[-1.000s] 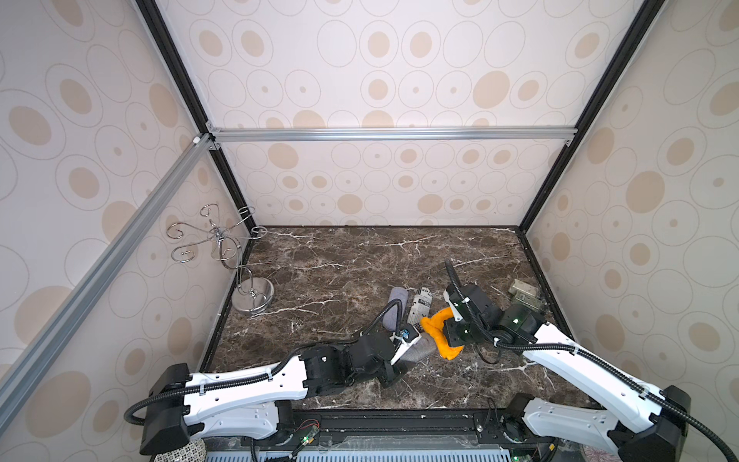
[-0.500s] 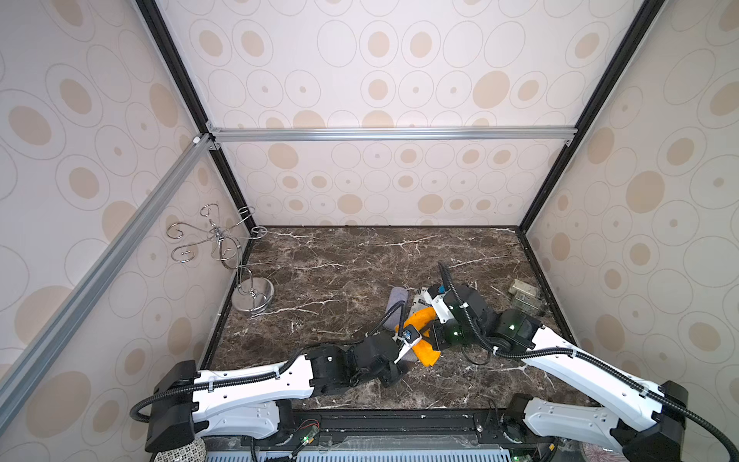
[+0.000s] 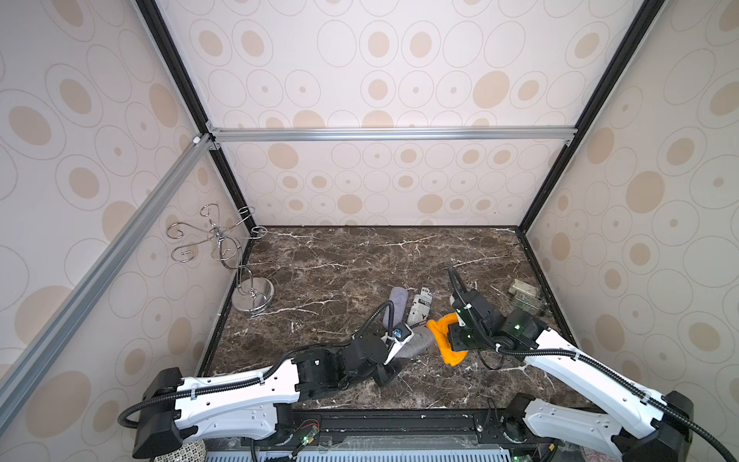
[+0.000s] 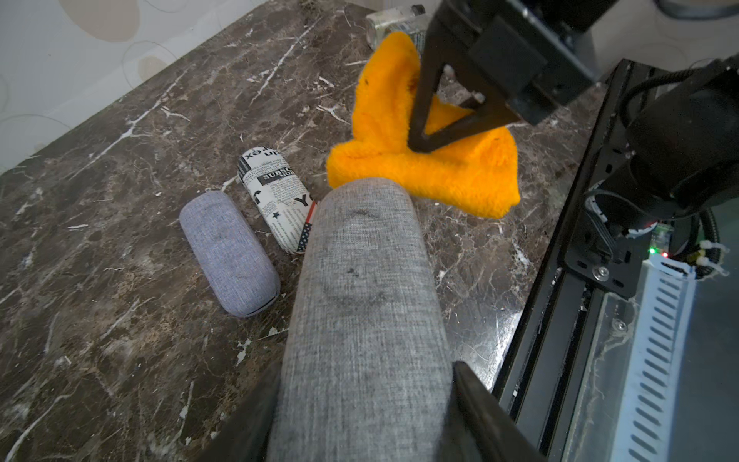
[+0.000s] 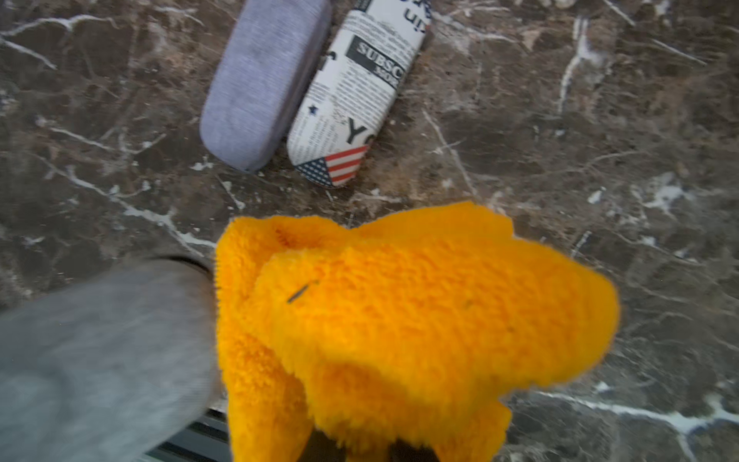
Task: Wipe the eyeglass case
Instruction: Wipe the dirt from the eyeglass case.
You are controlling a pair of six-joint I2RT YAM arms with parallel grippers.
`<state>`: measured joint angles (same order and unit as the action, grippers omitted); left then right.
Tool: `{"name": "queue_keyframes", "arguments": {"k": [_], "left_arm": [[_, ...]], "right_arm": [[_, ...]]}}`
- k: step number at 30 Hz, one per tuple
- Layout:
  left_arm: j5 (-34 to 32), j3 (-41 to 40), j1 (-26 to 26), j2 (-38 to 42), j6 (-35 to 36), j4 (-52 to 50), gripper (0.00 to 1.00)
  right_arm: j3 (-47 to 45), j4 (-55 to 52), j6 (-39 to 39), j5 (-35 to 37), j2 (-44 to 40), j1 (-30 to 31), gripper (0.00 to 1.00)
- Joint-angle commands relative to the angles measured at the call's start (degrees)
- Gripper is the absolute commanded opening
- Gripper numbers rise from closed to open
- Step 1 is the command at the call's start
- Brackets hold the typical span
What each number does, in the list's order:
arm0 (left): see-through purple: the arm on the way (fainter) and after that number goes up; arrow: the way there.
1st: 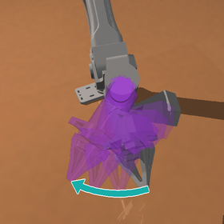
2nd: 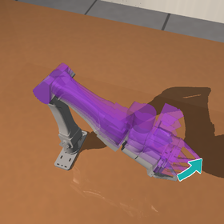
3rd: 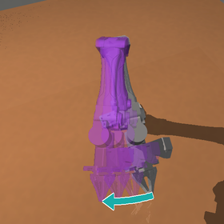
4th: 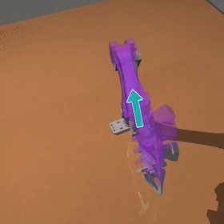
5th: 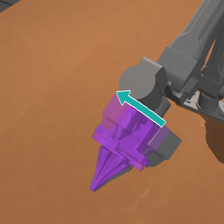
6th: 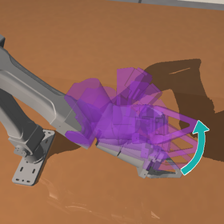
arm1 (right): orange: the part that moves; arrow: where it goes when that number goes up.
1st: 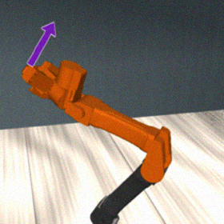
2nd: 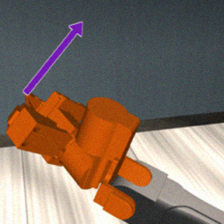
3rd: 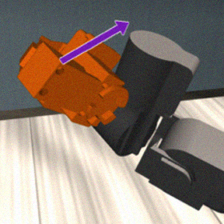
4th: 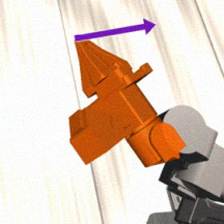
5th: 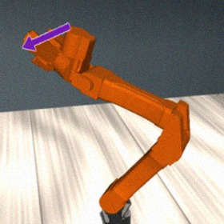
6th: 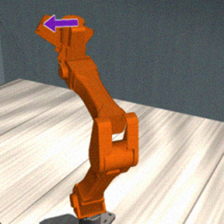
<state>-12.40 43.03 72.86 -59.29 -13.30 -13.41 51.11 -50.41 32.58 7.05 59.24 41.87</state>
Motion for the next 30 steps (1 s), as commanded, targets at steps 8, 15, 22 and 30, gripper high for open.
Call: {"name": "queue_keyframes", "arguments": {"k": [8, 15, 22, 30], "left_arm": [[0.53, 0.47, -0.33, 1.72, -2.21, 4.99, 0.16], [9.61, 0.57, -0.26, 0.39, 1.34, 5.01, 0.17], [14.42, 1.25, -0.34, -1.04, 2.59, 4.16, 0.17], [8.81, 1.71, -0.29, -2.54, 0.26, 2.77, 0.16]], "right_arm": [[-0.51, 3.82, -2.85, -9.56, -4.99, -0.21, 0.00], [3.85, 5.97, -6.44, -10.65, -0.78, -0.45, 0.00], [7.21, 8.38, -10.40, -14.63, 4.26, -1.94, 0.00], [7.94, 7.06, -10.72, -17.05, 4.55, -2.52, 0.00]]}}
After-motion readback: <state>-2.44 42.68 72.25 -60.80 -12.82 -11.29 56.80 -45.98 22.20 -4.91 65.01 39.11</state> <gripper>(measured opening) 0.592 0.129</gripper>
